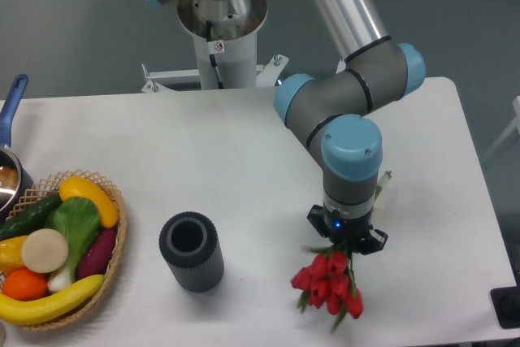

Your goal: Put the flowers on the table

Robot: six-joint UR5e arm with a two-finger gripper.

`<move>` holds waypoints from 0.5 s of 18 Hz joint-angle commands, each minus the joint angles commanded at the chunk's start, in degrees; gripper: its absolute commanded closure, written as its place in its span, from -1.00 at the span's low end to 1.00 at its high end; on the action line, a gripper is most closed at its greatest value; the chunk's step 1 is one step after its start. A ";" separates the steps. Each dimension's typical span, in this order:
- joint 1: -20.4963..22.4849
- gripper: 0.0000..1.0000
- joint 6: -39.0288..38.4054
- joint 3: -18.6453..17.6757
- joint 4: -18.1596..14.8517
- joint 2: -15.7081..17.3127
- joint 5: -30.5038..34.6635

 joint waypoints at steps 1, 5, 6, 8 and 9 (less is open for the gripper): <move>0.00 -0.09 0.00 -0.35 0.70 0.00 0.00; 0.00 -0.99 0.09 -2.90 5.18 0.52 0.09; 0.00 -1.00 0.09 -3.34 5.89 0.79 0.09; 0.00 -1.00 0.09 -3.96 6.07 1.14 0.09; 0.00 -1.00 0.00 -4.13 6.16 1.75 0.17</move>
